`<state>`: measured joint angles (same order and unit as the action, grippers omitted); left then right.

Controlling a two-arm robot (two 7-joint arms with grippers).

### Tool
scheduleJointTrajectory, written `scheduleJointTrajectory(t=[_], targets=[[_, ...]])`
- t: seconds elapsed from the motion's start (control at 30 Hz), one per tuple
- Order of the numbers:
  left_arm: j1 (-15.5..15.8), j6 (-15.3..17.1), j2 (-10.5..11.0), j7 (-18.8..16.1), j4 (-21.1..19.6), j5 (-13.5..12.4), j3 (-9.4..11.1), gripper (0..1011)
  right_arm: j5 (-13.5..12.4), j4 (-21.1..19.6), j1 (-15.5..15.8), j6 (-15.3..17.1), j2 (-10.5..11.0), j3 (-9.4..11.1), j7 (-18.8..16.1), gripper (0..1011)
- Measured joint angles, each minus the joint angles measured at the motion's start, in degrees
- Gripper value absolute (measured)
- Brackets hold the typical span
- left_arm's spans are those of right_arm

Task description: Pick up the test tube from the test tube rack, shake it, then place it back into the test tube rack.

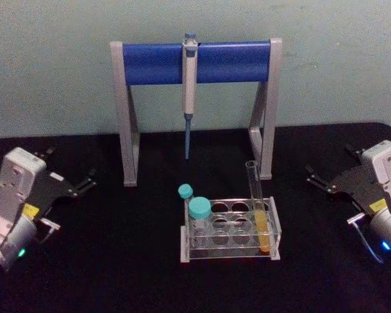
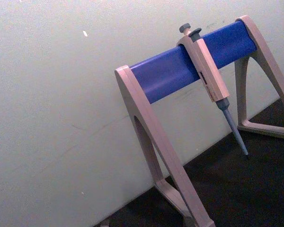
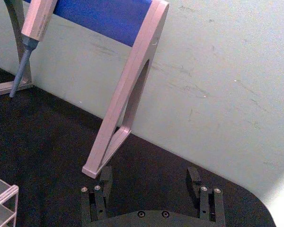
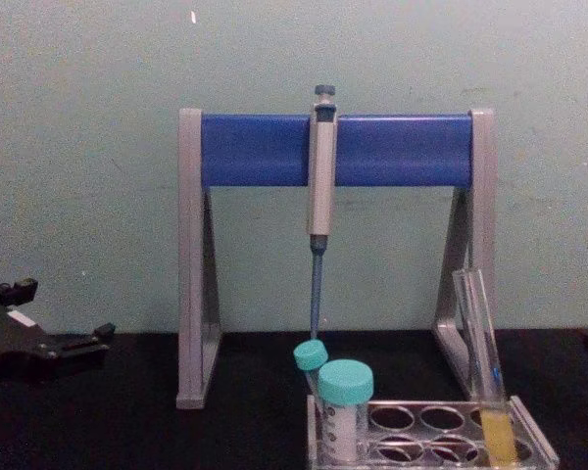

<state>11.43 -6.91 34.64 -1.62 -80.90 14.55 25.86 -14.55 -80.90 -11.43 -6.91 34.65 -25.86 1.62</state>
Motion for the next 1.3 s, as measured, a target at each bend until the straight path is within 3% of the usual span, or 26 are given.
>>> scheduleJointTrajectory(t=[1.3], targets=[[0.0, 0.0, 0.0, 0.0, 0.0, 0.0, 0.0, 1001, 0.0, 0.0, 0.0, 0.0, 0.0, 0.0, 0.0, 1001]])
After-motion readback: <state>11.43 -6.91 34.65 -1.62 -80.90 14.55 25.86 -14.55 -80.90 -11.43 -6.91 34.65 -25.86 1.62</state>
